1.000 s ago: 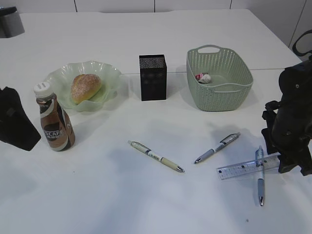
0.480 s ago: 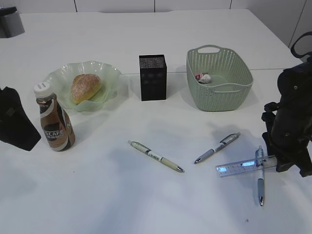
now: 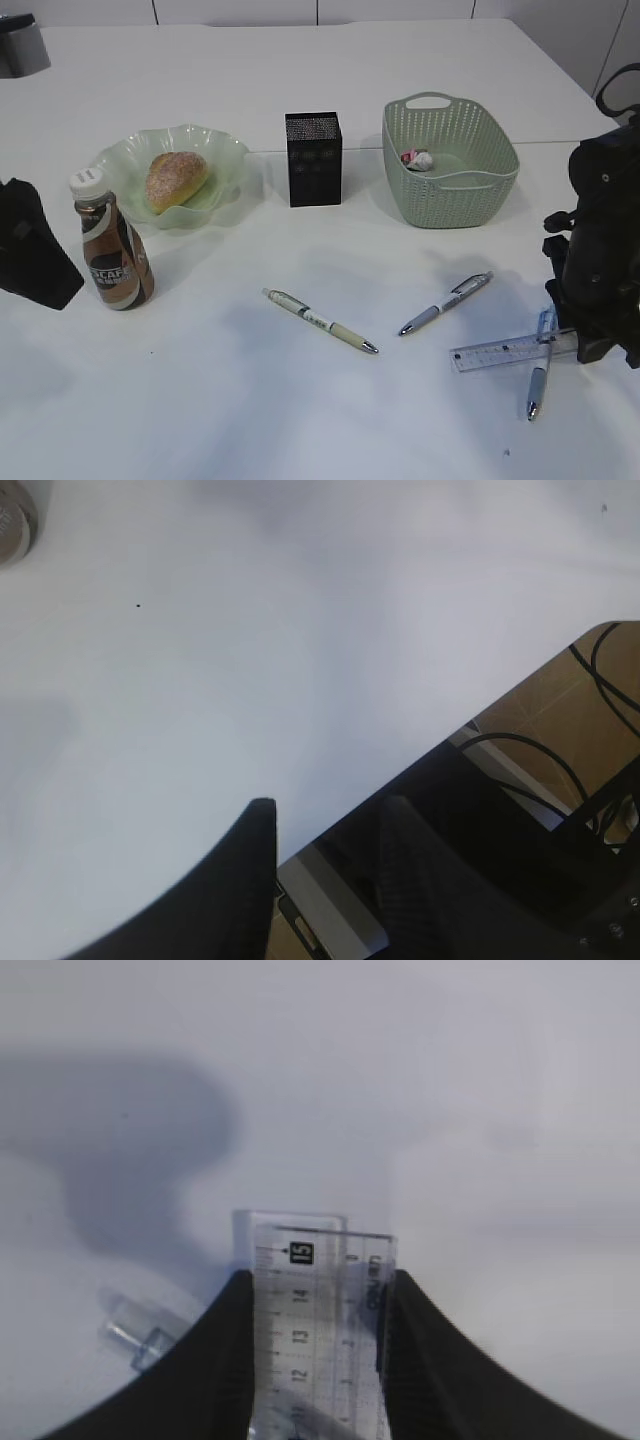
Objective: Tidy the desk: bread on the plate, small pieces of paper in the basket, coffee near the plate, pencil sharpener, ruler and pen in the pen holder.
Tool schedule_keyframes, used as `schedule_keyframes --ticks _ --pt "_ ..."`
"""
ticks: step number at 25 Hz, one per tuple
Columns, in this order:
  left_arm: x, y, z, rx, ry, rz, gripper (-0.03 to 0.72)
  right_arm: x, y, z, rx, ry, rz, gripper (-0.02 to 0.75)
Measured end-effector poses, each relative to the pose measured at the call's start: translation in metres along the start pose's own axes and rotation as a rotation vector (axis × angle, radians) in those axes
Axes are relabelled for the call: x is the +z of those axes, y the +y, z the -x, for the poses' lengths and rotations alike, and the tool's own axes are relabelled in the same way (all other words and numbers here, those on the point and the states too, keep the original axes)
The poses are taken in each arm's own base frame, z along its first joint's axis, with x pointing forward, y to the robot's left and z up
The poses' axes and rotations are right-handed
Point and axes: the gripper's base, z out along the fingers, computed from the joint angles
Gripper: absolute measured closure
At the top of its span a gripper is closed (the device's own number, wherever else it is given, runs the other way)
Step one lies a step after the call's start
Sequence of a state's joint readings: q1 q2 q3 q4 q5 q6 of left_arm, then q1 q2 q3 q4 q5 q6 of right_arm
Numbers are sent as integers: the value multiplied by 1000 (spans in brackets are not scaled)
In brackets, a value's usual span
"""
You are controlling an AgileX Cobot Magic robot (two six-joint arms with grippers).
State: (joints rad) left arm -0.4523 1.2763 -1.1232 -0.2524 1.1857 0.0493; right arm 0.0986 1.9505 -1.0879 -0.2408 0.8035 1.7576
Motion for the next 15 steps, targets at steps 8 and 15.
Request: schedule_keyframes --ticks 8,15 --pt "0 0 0 -1 0 -2 447 -17 10 5 16 -22 -45 450" --pt "0 0 0 -1 0 -2 447 -65 37 15 60 -52 -47 450"
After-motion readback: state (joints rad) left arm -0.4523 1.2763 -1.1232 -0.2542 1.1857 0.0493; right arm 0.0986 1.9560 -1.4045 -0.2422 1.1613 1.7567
